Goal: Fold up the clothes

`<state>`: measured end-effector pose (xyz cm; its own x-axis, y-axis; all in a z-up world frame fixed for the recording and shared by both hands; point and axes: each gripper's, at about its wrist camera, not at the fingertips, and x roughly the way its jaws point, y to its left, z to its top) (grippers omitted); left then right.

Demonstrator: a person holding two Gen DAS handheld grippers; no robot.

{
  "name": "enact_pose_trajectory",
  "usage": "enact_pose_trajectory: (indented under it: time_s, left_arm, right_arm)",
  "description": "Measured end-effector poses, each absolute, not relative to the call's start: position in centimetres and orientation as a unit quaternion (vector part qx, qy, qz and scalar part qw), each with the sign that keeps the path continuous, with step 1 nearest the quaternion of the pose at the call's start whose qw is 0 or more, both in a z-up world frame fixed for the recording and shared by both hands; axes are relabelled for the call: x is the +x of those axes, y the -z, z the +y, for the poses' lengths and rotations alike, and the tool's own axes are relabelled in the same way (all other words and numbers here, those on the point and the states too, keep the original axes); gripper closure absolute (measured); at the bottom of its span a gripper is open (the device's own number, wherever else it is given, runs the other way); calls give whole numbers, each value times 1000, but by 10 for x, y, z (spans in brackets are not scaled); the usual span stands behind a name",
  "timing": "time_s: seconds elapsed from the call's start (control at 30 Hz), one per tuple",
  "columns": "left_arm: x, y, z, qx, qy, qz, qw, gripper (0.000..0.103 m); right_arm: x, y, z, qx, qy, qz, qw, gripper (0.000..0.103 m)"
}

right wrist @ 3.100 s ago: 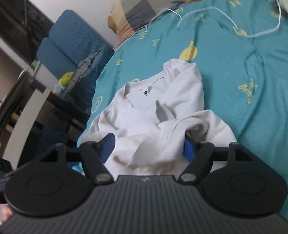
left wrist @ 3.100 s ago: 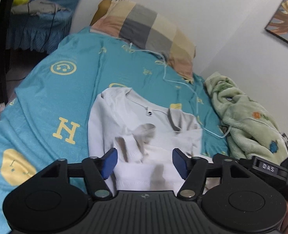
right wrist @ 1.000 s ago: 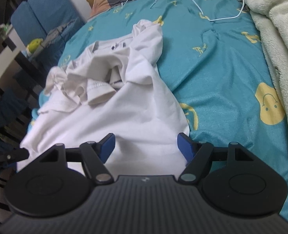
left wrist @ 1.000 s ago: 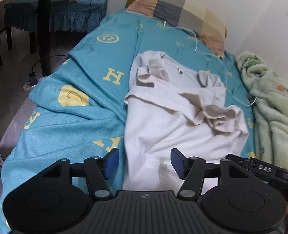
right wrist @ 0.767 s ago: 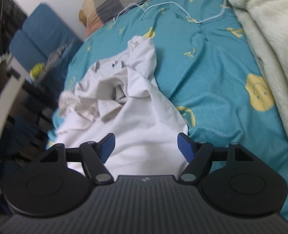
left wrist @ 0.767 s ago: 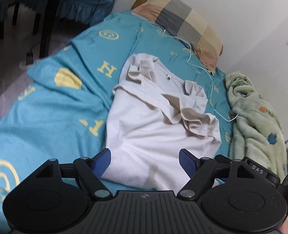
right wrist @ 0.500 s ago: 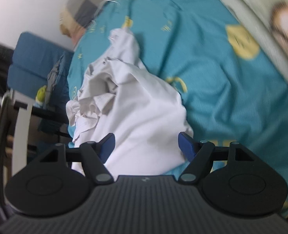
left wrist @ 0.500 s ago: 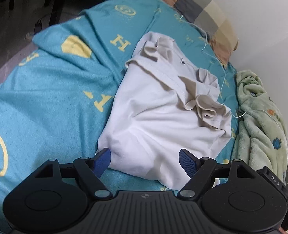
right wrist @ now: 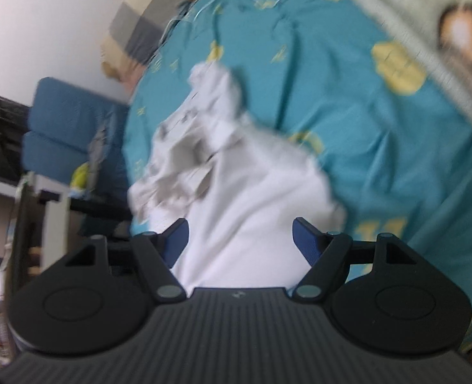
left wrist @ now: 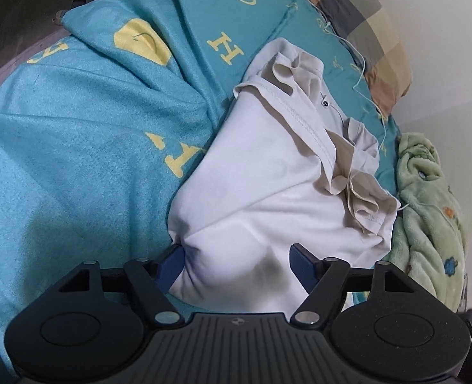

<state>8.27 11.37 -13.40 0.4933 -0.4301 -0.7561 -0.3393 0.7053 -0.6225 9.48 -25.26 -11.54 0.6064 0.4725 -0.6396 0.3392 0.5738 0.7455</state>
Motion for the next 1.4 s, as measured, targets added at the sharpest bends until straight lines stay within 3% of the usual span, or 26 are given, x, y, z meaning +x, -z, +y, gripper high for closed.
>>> enact_pose_trajectory:
  time_s: [0.3,0.47,0.57,0.63,0.73,1.1,1.4]
  left_arm:
    - [84,136,116,-396,24,498,771,36]
    - [85,136,115,-394,27,498,772,35]
    - [85,135,114,-393,29,498,772,34]
    - [84,134,115,-393,30,498,772,33]
    - [81,127,113,-388,37,497,776,27]
    - [48,81,89,-398,114,442,796,16]
    - [47,107,50,-430,202,457,752,16]
  right_arm:
    - [97,165,-232,490,-41,520,698,29]
    - [100,175,-244,512,-19,500,698,30]
    - [102,172,-243,504,-12,490,711,47]
    - [102,175,-245,498,-4,492,714,73]
    - [101,175,-245,495,-6,487,720,88]
    - [103,138,-243,471,-67,425,770,90]
    - [104,138,-242,484,-69,422,764,90]
